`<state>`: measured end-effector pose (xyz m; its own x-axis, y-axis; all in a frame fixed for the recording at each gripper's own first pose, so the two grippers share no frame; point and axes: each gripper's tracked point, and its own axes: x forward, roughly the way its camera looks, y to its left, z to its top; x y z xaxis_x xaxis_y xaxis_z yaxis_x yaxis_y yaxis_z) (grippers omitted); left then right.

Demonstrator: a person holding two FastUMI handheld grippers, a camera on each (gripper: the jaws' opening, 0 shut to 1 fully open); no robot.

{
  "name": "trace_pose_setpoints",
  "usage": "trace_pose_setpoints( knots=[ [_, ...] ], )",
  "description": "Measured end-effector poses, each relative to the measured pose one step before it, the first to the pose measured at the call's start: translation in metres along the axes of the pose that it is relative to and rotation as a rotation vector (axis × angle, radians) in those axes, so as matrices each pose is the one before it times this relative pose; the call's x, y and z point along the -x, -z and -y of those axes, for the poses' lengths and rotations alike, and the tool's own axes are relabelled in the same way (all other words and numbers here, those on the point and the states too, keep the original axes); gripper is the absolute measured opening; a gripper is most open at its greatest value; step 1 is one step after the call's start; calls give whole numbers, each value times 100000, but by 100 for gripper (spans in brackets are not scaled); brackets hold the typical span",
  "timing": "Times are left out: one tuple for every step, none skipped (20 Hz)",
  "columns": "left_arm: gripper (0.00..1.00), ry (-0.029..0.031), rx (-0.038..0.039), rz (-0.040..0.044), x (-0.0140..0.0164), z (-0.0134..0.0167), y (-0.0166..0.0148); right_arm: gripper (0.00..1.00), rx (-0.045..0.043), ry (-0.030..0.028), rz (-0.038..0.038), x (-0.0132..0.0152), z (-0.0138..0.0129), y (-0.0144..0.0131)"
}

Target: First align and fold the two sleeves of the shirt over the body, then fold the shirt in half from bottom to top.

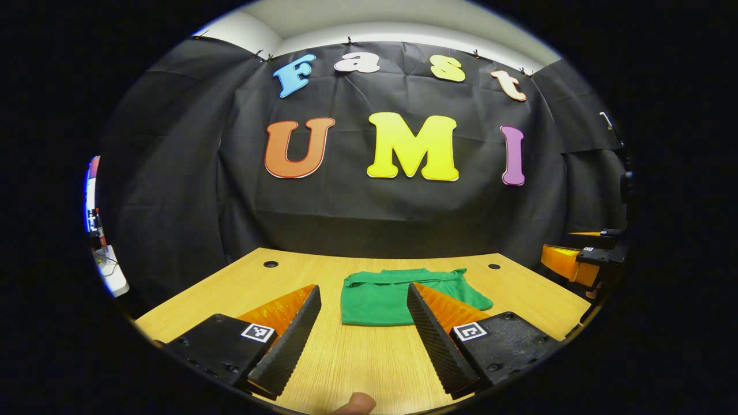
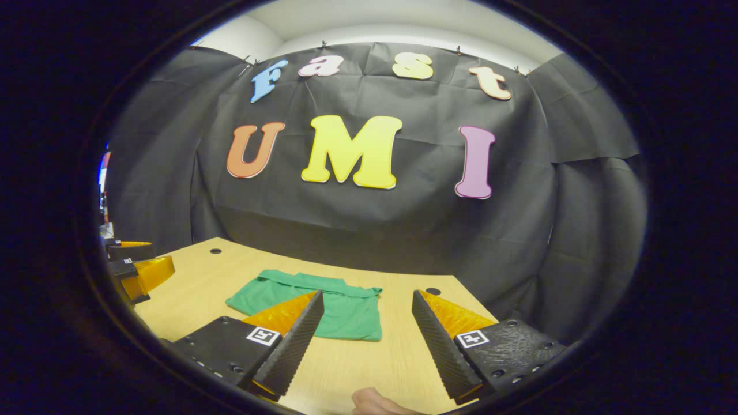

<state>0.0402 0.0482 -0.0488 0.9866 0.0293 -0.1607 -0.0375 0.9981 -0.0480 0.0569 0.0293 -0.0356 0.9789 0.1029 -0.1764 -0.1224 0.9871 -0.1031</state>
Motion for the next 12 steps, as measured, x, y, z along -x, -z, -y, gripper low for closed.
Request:
trace_pose_setpoints(
  knots=[
    [96,411,481,30,1354,-131,365,97,724,2268,375,1605,642,490],
    [96,679,533,-450,1273,142,398,95,656,3185,809,1616,1183,127],
    [97,305,37,-783,1170,99,484,95,-207,1524,391,1494,597,169],
    [96,311,-142,-530,938,103,310,95,131,-848,121,1420,-85,349],
    [96,1303,-272,-446,629,374,234,95,904,-1205,-175,1393,13,313],
    [96,1062,-423,-649,495,379,272,95,778,171,-2,1219,233,260],
    [96,207,-609,-56,549,76,-52,95,766,953,849,1089,523,194],
    [97,411,-1189,680,394,333,-377,95,291,442,1213,798,120,-148],
    [96,417,-1305,971,275,351,-455,97,-49,305,1352,720,10,-160],
    [96,986,-1088,1360,315,460,-593,97,-563,379,1471,389,17,-305],
    [96,1036,-735,1467,219,496,-606,95,-679,50,807,291,-46,-240],
    [96,518,-396,1189,188,280,-602,95,-417,-443,421,348,-62,-139]
  ],
)
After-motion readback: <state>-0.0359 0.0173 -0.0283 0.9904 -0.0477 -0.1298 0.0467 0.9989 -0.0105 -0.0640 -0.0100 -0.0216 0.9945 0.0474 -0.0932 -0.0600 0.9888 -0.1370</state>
